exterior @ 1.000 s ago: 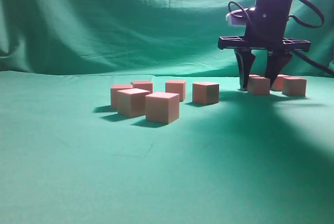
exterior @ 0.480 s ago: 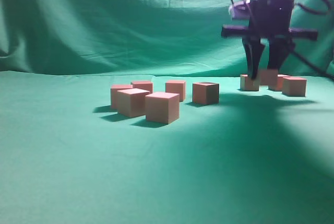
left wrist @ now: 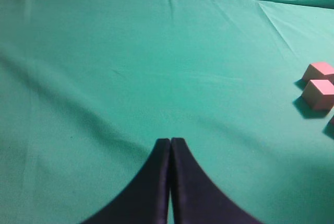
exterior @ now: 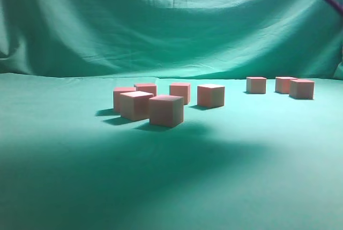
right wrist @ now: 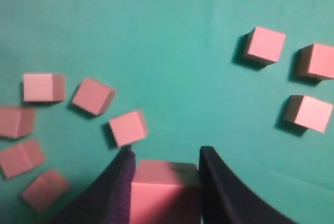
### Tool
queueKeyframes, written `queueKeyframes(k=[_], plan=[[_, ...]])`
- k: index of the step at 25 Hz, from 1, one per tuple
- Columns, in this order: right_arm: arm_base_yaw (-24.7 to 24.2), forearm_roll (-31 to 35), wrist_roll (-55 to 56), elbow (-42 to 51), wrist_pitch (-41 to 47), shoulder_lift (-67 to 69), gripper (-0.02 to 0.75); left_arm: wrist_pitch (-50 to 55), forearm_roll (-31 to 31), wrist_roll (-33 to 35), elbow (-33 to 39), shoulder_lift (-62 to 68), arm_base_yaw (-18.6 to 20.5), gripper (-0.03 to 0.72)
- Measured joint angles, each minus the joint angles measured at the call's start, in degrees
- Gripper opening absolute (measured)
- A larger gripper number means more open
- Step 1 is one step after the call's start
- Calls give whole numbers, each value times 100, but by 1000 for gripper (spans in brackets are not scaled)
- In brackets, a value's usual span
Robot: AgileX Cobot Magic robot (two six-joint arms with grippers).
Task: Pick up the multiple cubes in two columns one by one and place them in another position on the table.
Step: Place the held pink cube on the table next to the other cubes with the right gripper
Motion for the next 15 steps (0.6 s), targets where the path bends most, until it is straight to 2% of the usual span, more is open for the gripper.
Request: queueKeyframes(k=[10, 15], plan=[[1245, 88, -855, 2560, -939, -994, 274, 0, 0, 0, 0, 0, 0, 0], [1619, 265, -887, 3262, -1249, -958, 274, 0, 0, 0, 0, 0, 0, 0]])
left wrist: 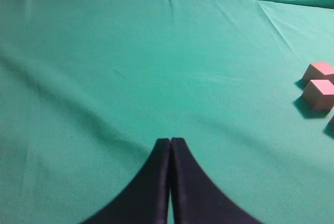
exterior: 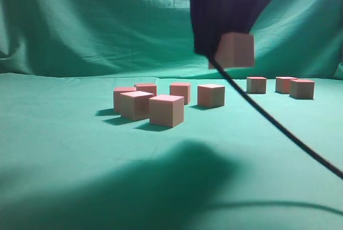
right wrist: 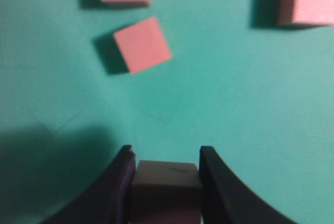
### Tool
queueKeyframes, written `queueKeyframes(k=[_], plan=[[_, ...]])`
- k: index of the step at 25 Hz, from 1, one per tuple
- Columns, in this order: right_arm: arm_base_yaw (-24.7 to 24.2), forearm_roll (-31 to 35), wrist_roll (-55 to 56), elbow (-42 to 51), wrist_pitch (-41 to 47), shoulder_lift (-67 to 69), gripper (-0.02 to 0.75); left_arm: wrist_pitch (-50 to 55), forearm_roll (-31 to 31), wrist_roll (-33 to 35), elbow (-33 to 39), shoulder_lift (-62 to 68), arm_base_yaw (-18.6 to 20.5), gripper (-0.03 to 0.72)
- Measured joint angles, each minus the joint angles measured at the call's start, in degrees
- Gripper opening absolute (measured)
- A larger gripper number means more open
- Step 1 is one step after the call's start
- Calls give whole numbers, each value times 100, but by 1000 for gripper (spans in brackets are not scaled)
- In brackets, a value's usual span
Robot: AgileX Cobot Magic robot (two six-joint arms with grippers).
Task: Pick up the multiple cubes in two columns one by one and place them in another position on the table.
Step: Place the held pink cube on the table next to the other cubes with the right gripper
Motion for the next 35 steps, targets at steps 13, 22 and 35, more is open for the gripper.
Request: queueKeyframes(k=[13, 22, 35], plan=[[18, 147, 1039, 97, -732, 749, 274, 0, 0, 0, 0, 0, 0, 0], [18, 174, 1277, 97, -1140, 822, 274, 0, 0, 0, 0, 0, 0, 0], [18, 254, 1300, 97, -1056, 887, 274, 0, 0, 0, 0, 0, 0, 0]])
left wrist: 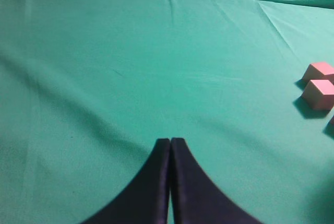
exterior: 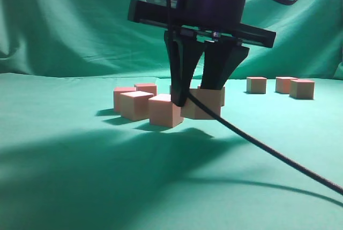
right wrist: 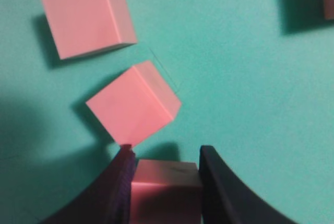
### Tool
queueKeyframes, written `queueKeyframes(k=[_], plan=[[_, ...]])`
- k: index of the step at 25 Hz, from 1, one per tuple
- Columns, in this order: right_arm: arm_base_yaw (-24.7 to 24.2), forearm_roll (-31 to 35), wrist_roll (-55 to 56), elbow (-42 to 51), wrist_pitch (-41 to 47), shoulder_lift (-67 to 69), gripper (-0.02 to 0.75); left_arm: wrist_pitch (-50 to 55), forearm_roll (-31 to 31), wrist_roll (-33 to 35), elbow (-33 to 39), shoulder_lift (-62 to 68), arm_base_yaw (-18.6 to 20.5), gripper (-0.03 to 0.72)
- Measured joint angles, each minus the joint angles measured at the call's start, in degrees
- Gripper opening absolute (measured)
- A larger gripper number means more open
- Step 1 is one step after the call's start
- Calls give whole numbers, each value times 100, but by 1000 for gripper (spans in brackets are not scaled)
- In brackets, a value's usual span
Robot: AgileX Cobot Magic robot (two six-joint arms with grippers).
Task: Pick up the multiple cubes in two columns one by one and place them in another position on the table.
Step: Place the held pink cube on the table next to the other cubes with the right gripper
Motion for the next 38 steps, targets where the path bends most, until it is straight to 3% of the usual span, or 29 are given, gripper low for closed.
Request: queueKeyframes(k=[21, 38], plan=[[0, -241, 14, 38, 85, -401, 274, 0, 0, 0, 0, 0, 0, 0], [0, -253, 472, 346, -409, -199, 274, 0, 0, 0, 0, 0, 0, 0]])
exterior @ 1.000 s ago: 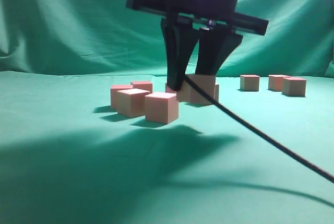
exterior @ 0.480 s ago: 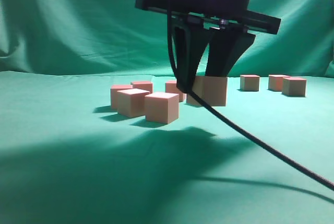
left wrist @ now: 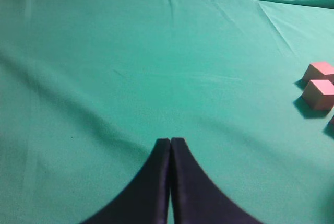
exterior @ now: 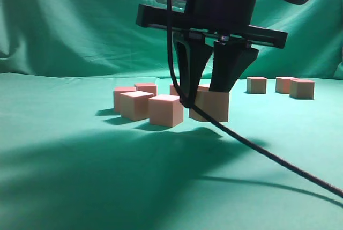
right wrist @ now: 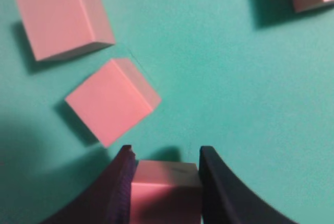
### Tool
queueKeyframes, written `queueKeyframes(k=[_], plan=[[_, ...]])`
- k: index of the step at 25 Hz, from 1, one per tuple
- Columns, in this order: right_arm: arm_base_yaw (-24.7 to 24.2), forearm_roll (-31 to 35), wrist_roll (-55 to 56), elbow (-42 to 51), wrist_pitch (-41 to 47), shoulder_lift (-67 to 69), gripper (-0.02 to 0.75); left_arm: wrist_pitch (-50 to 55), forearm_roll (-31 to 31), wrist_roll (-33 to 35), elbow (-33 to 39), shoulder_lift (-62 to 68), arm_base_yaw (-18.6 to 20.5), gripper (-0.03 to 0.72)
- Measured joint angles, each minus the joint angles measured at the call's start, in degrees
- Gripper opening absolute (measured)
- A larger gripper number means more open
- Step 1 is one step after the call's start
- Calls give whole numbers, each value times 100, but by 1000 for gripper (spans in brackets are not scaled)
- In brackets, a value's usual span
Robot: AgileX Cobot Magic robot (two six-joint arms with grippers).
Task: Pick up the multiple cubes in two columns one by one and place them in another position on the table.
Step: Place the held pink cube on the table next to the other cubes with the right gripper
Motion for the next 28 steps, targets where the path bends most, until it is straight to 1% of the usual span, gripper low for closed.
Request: queueKeyframes(k=[15, 16, 21, 22, 25, 26, 28], plan=[[0, 11, 100, 0, 149, 179, 274, 0, 0, 0, 0, 0, 0, 0], [0, 21, 110, 0, 179, 208, 342, 0, 0, 0, 0, 0, 0, 0], [0, 21, 113, 0, 260, 208, 493, 0, 0, 0, 0, 0, 0, 0], [0, 21, 113, 0, 283, 208, 481, 0, 0, 0, 0, 0, 0, 0], [0, -72, 113, 0, 519, 197, 481, 0, 0, 0, 0, 0, 0, 0], [0, -156, 113, -29, 692, 185, 522, 0, 0, 0, 0, 0, 0, 0], [0, -371, 134, -205, 1043, 84, 507, 0, 0, 0, 0, 0, 0, 0]])
